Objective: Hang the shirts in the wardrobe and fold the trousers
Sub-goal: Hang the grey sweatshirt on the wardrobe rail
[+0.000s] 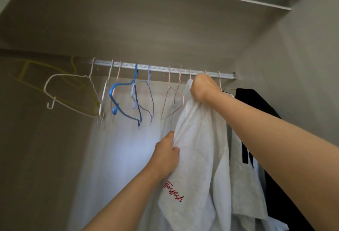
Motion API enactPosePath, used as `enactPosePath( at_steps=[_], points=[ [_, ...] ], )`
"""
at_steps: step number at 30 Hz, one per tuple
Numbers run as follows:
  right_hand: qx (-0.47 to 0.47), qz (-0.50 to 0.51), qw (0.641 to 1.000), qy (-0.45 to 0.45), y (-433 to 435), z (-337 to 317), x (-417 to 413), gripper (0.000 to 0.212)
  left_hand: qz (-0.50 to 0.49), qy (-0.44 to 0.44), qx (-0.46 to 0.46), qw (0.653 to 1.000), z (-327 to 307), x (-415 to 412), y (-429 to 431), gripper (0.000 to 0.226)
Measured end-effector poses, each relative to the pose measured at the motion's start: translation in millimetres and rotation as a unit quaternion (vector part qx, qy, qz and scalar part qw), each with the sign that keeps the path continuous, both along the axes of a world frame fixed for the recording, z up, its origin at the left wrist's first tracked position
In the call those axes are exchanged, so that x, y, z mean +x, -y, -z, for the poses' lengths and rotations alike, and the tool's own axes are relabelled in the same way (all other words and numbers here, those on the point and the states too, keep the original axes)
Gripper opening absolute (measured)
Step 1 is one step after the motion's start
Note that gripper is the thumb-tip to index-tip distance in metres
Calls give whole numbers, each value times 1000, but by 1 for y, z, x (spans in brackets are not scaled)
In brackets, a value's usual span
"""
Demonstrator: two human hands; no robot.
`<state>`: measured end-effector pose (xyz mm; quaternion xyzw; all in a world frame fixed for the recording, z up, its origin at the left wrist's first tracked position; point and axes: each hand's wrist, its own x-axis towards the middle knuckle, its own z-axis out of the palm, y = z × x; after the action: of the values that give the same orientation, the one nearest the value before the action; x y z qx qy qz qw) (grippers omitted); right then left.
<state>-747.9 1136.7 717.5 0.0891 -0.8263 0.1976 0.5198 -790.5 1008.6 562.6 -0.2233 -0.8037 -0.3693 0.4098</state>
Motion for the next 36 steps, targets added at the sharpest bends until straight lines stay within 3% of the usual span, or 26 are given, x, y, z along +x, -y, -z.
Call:
enactPosePath(
  at_steps=[9, 13, 20, 27, 32, 36],
  points=[
    [75, 79, 993, -54, -1, 31, 6, 11, 8, 18, 4, 1000, 23, 0, 8, 24],
    [117, 103, 984, -85, 1, 52, 14, 31, 11, 37, 20, 999, 34, 9, 14, 12],
    [161, 127, 976, -79, 3, 92, 41, 39, 1, 44, 19, 999, 58, 40, 18, 27],
    [186, 94, 975, -73, 2, 162, 76, 54, -15, 57, -11, 998, 102, 78, 29, 31],
    [208, 72, 972, -80, 5, 212, 97, 54, -69, 52, -50, 995, 128, 111, 39, 27],
    [221, 32, 963, -150, 6, 250, 101, 53, -127, 51, -80, 987, 142, 139, 45, 28]
  ],
)
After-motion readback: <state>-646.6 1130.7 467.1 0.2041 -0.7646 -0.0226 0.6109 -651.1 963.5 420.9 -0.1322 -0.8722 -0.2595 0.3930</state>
